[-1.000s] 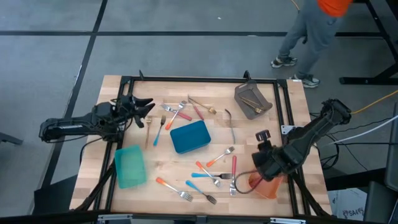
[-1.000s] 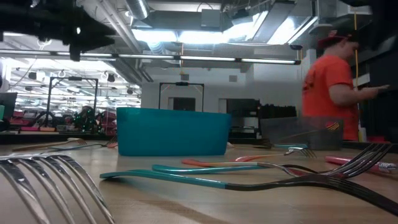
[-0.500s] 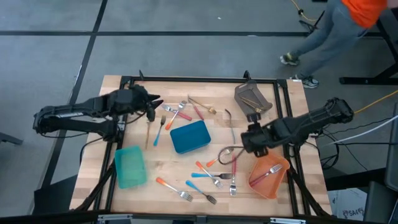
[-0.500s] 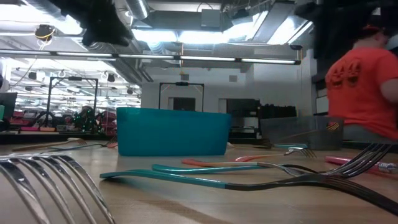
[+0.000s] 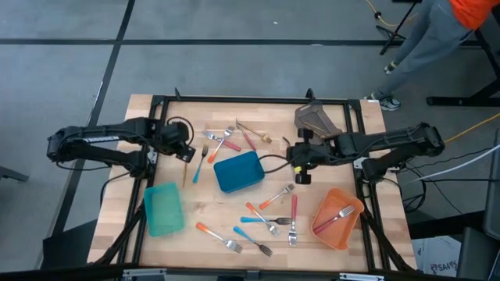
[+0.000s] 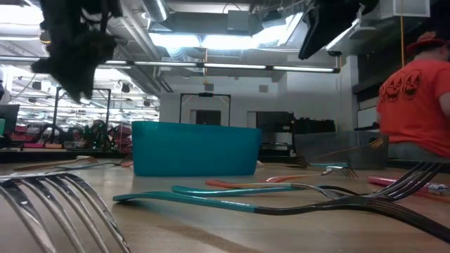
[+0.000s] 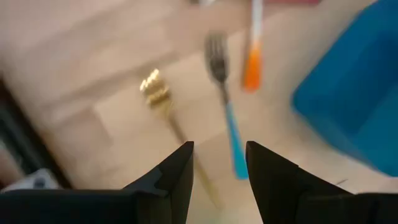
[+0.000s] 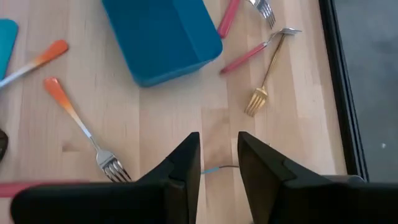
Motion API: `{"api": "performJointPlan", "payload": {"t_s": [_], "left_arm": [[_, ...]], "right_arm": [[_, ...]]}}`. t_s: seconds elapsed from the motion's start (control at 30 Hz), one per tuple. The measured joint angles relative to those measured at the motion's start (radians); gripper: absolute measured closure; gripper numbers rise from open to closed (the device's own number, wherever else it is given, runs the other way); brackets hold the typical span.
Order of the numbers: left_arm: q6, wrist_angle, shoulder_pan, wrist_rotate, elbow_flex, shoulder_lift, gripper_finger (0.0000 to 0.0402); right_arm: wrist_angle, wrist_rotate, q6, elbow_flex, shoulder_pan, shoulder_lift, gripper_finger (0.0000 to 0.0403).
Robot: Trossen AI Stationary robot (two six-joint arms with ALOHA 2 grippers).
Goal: Sort silverware by color (type)
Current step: Put the left golden fork into the black bin
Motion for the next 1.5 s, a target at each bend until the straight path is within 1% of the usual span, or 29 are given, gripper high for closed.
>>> {"api": "performJointPlan", "payload": {"t_s": [0.27,0.4,0.53,0.67,0.9,1.17,1.5], "left_arm": [[-0.142,0.041,0.0,0.015,-0.167,0.001,0.0262],[-0.187,0.101,0.0,0.019,-0.23,0.001,0.0262],[-0.19,0.199,0.0,0.068,-0.268,0.001,0.0262],[-0.228,0.236,-0.001,0.109,-0.289,0.013,0.0262],[-0.296,0.241,-0.047,0.119,-0.305,0.091,0.0262],[-0.3,0.307,-0.09,0.12,-0.305,0.184,0.0262],[-0.299,0.323,-0.091,0.117,-0.304,0.269,0.0262]], "right_arm": [[-0.004,-0.011,0.0,0.0,0.001,0.0,0.0306],[-0.004,-0.016,0.0,0.0,0.001,0.0,0.0306],[-0.004,-0.016,-0.007,0.0,0.001,0.0,0.0306],[-0.004,-0.016,-0.023,0.0,0.001,0.0,0.0306],[-0.003,-0.016,-0.023,0.0,0.001,0.0,0.0306],[-0.002,-0.015,-0.023,0.0,0.001,0.0,0.0306],[-0.002,-0.016,-0.023,0.0,0.001,0.0,0.0306]]}}
